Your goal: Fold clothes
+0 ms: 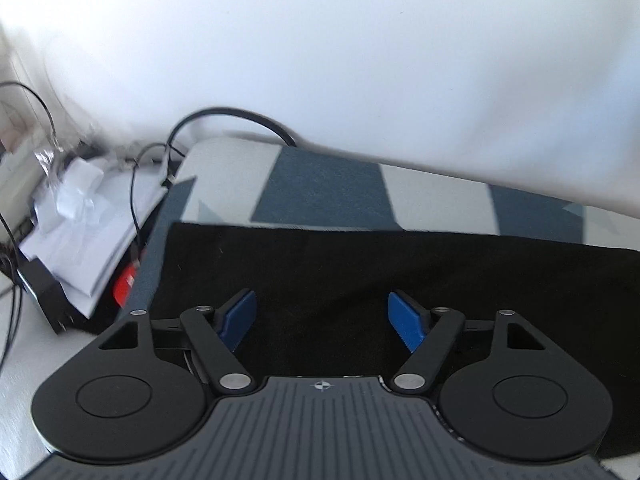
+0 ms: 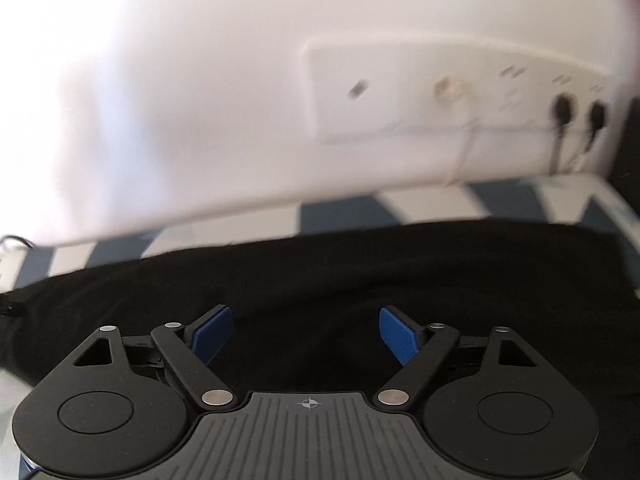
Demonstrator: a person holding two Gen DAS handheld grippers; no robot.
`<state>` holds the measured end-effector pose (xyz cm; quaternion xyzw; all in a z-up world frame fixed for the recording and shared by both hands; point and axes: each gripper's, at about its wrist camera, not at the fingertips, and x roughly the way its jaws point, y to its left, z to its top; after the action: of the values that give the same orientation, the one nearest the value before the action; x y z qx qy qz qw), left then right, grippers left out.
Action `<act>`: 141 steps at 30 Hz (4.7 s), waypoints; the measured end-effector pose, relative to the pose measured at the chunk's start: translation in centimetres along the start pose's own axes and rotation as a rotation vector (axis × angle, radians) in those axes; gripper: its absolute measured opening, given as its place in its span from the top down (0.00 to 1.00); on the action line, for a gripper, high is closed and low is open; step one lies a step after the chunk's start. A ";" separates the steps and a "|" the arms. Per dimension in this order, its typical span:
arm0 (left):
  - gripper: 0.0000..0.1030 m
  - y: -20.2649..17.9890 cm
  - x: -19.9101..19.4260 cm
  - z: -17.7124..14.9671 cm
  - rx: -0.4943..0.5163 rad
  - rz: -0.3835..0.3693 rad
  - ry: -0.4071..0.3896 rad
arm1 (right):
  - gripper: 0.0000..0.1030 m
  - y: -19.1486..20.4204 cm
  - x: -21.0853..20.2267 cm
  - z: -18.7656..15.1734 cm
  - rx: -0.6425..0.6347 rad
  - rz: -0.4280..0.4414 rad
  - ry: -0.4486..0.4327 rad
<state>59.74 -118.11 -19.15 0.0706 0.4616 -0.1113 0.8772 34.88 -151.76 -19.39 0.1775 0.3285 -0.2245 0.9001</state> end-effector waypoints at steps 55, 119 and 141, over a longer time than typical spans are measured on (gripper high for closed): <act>0.09 -4.2 -9.6 -7.9 0.052 -0.016 0.036 | 0.07 -11.2 -12.2 -13.3 -0.004 -0.119 0.222; 0.08 29.5 -30.2 -32.3 -0.383 -0.025 -0.185 | 0.81 33.3 -21.5 -8.7 -0.090 0.525 0.012; 0.08 19.9 -21.6 -25.2 -0.270 -0.217 0.012 | 0.68 1.4 -20.0 -14.6 0.267 -0.068 0.122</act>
<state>33.11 -90.37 -15.11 -0.0976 0.4825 -0.1421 0.8588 14.47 -138.07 -16.29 0.2976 0.3557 -0.2850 0.8388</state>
